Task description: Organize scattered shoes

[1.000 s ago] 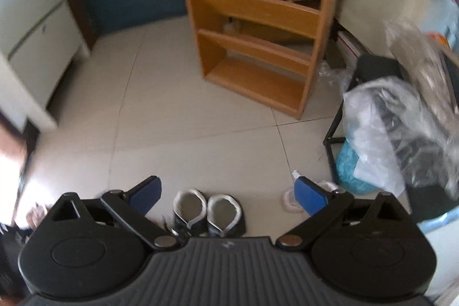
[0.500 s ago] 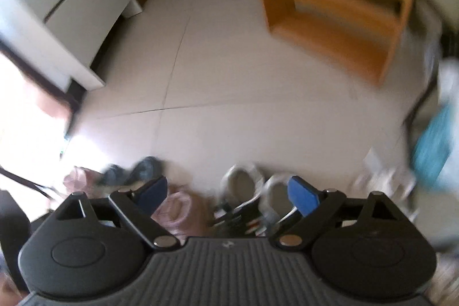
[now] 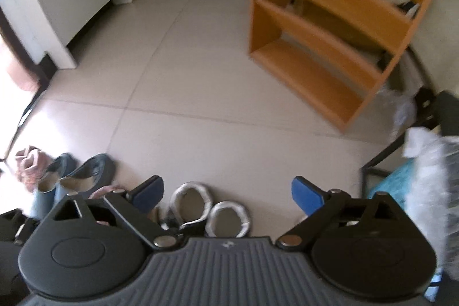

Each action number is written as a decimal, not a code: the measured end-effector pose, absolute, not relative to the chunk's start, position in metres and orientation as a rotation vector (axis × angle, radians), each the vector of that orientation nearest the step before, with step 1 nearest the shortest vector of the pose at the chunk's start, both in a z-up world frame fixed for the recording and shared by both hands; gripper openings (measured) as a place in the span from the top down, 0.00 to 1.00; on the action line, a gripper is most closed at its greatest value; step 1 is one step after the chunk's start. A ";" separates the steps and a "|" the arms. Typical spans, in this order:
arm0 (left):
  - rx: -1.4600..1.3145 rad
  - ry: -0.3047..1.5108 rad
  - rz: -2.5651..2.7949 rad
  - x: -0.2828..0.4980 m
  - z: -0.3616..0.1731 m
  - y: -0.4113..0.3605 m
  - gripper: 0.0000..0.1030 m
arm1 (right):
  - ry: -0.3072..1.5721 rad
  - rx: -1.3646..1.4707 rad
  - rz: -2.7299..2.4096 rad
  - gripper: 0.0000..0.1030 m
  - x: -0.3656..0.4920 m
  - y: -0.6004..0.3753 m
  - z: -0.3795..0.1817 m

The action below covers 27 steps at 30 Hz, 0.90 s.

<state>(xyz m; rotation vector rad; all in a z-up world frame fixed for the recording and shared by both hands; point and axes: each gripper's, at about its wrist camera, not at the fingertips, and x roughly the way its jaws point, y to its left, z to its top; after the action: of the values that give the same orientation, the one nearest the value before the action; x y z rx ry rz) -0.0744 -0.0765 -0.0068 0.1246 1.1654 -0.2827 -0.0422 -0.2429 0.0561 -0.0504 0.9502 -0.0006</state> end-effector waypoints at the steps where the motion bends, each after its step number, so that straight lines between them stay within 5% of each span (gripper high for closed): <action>1: 0.143 1.148 -0.278 -0.078 -0.005 -0.078 0.00 | 0.934 -0.072 -0.027 0.07 -0.045 -0.243 0.058; 10: 0.157 1.036 -0.215 -0.115 0.043 -0.078 0.00 | 0.965 0.075 -0.083 0.07 -0.075 -0.255 0.036; 15: 0.284 0.949 -0.238 -0.114 0.040 -0.089 0.00 | 1.006 -0.084 -0.066 0.07 -0.069 -0.240 0.011; 21: -0.161 1.235 -0.289 -0.074 0.003 -0.075 0.00 | 1.137 -0.042 -0.045 0.07 -0.045 -0.243 -0.053; 27: 0.079 1.185 -0.269 -0.073 -0.007 -0.110 0.00 | 1.165 0.020 -0.025 0.07 -0.022 -0.254 -0.093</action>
<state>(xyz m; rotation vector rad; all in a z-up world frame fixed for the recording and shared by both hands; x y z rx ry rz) -0.0730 -0.1099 -0.0074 0.0786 1.1853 -0.2692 -0.0219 -0.2537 -0.0927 0.0204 1.1648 -0.0252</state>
